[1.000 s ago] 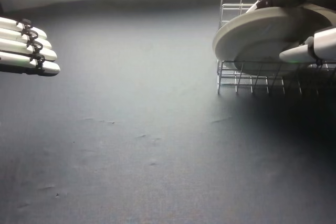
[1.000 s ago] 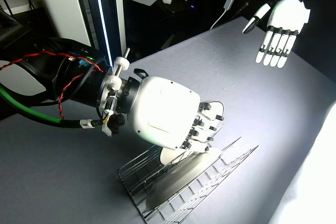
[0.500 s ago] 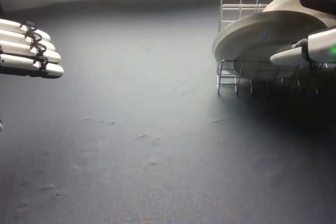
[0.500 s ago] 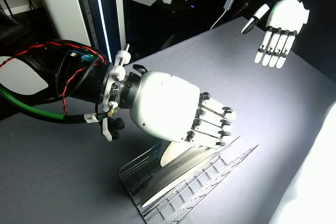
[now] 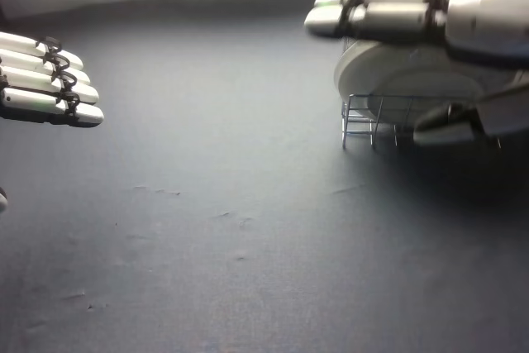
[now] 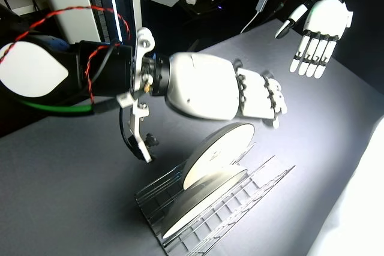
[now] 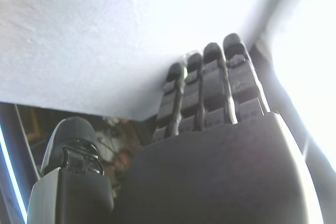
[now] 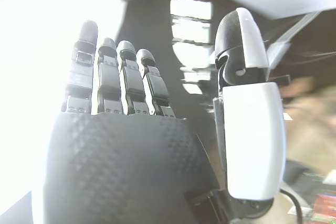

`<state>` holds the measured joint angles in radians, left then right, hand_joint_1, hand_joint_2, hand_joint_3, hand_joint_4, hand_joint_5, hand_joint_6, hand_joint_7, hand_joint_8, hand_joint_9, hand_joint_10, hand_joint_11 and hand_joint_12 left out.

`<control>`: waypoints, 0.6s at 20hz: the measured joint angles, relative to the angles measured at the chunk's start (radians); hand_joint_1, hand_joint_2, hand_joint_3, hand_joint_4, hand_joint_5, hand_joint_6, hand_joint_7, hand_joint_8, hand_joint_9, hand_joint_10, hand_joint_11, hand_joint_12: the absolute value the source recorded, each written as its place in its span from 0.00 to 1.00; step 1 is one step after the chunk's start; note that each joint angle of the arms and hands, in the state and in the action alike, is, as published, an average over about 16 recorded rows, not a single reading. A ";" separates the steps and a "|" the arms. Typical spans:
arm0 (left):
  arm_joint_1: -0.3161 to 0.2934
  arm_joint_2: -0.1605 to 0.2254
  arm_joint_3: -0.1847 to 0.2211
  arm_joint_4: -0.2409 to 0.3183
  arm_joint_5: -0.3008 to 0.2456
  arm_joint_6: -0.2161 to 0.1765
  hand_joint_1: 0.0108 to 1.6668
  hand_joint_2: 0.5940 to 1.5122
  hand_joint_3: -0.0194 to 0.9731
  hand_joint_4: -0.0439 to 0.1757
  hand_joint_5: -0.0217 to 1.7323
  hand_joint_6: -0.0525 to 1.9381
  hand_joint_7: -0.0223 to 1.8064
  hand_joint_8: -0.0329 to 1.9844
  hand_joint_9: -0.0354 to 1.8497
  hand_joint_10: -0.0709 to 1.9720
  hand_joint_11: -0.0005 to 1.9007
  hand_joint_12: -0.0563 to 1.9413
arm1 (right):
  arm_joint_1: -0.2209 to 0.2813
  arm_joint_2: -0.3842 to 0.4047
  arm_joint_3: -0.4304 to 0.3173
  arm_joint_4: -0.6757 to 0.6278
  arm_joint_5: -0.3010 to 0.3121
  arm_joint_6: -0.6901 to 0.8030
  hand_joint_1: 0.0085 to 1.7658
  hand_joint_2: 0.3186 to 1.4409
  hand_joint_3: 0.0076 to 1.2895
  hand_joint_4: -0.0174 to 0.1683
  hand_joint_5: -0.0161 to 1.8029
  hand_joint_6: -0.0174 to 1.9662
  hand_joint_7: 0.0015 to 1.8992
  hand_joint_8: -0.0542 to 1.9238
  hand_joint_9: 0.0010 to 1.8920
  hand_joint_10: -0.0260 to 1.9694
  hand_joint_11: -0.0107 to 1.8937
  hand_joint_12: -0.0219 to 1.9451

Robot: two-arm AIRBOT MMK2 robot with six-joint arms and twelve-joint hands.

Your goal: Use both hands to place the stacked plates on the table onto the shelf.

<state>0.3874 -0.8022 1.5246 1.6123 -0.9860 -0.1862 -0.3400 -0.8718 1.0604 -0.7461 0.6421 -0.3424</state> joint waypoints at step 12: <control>-0.003 -0.004 -0.029 0.001 -0.007 -0.006 0.00 0.62 0.03 0.22 0.07 0.03 0.06 0.02 0.07 0.04 0.03 0.08 | -0.038 0.004 0.001 -0.316 0.297 -0.012 0.49 0.65 0.01 0.13 0.02 0.02 0.01 0.04 0.01 0.02 0.01 0.19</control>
<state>0.3842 -0.8062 1.4955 1.6138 -0.9927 -0.1923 -0.3784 -0.8682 1.0614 -1.0617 0.9388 -0.3545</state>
